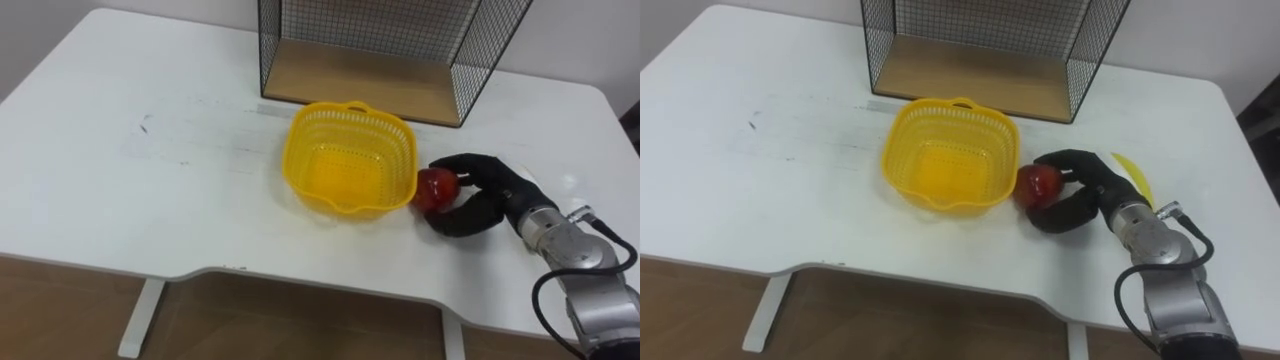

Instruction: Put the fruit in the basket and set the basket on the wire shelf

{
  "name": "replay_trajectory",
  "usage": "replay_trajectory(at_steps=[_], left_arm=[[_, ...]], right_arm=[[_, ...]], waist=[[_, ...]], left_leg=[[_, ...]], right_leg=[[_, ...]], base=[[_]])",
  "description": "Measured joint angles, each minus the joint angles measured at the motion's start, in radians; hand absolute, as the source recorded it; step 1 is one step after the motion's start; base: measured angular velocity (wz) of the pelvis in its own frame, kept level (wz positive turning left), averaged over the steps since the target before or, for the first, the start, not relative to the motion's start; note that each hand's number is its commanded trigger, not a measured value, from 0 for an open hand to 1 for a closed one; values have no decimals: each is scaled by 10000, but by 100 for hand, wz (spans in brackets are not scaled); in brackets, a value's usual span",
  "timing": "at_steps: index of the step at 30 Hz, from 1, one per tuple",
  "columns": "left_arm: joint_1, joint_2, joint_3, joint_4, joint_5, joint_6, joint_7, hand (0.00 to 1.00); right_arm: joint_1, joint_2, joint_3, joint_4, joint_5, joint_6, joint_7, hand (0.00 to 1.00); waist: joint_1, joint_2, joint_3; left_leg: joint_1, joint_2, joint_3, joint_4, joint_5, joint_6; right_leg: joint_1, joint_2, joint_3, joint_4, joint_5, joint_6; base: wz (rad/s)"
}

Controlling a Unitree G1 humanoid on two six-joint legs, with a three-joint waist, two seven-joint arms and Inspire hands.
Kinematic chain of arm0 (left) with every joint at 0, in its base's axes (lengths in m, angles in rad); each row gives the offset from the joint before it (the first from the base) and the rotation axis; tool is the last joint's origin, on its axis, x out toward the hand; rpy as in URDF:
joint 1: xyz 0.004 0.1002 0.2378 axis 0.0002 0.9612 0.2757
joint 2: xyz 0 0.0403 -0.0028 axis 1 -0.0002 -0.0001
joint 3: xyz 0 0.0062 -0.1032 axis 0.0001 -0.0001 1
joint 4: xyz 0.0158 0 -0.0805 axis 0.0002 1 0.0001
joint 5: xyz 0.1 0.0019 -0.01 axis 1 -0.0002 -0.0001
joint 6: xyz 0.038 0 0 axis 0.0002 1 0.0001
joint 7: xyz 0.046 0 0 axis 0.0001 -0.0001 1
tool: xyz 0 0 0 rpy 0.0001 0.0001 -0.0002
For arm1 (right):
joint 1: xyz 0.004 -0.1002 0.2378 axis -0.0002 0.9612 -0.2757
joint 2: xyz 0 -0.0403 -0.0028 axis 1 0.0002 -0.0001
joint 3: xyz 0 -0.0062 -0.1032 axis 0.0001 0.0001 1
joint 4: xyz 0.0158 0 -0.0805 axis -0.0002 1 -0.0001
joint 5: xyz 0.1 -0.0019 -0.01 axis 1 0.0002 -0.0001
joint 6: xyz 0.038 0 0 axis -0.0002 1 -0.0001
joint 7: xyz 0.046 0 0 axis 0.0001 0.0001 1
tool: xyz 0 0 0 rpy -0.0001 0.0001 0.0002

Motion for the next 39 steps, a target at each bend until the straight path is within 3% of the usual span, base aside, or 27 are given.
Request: replay_trajectory(at_steps=[12,19,24,29,39], left_arm=[[-1,4,6,-42,-39,4,3,0],[61,7,7,-33,-224,-3,60,0],[105,0,26,-32,-213,-130,63,0],[306,5,221,104,-195,-200,21,0],[423,14,418,136,-195,-217,1,0]], right_arm=[[2,-3,-10,-174,73,86,-97,100],[1,-41,-112,-331,631,81,-330,100],[2,-162,-648,-357,897,52,-695,100],[1,-209,-1298,-626,899,-14,-1178,100],[0,-394,-1400,-773,899,-42,-1496,100]], waist=[[-74,-46,-51],[-306,-27,-60],[-327,96,-32],[-344,262,-91],[-334,142,-55]], left_leg=[[5,-7,-3,-4,1,-2],[95,-4,-19,11,0,-3],[167,8,25,35,-3,1],[245,4,34,35,0,3],[336,2,68,-31,1,1]], right_leg=[[5,5,-8,-59,0,0],[128,9,0,-49,1,-1],[141,4,43,66,8,-8],[186,3,138,78,6,-6],[210,4,216,86,-43,-8]], base=[[0],[2],[-3],[-2],[0]])
